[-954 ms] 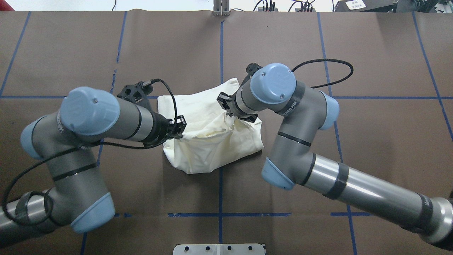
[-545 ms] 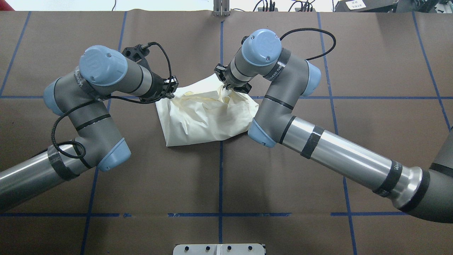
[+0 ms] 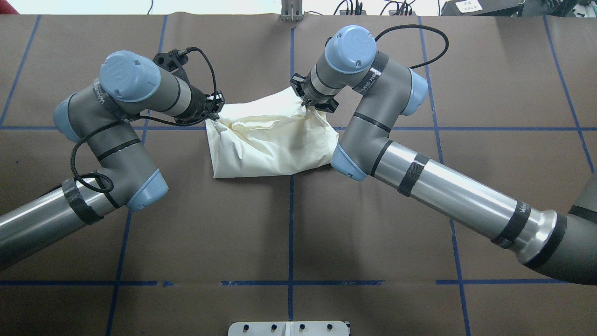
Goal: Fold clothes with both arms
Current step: 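Lift the near edge with both grippers and fold it toward the far edge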
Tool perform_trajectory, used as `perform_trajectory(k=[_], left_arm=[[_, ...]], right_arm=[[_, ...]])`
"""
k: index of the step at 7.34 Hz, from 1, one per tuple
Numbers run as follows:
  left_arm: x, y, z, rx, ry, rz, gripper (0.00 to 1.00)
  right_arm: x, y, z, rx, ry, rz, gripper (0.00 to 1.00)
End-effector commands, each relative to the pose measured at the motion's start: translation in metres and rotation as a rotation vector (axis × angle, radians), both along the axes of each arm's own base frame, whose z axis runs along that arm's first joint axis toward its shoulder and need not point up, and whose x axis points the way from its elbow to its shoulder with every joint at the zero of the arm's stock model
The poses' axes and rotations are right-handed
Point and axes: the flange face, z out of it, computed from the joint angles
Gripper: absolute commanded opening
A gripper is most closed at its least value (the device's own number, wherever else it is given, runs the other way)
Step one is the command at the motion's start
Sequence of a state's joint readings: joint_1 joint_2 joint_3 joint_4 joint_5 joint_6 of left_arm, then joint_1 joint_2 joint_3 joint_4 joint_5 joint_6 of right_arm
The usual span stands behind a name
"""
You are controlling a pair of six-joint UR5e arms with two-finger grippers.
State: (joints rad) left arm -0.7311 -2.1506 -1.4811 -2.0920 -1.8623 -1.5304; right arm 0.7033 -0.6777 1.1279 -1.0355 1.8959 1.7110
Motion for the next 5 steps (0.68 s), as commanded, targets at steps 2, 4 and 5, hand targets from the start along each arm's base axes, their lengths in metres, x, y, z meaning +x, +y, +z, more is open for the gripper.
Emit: perform_trajectory(k=[2,4,5], left_arm=[[-0.013,-0.011,-0.001,0.003,0.0,-0.022,0.0],[-0.018,-0.017,0.004,-0.005,-0.006,-0.034,0.0],[-0.016,-0.018,0.004,-0.012,-0.006,-0.039,0.0]], right_arm=[[0.004,-0.012,-0.012,0.004,-0.004,0.014,0.0],[0.004,-0.021,-0.016,0.001,0.001,0.021,0.0],[0.007,-0.027,-0.011,-0.005,0.01,0.028,0.36]])
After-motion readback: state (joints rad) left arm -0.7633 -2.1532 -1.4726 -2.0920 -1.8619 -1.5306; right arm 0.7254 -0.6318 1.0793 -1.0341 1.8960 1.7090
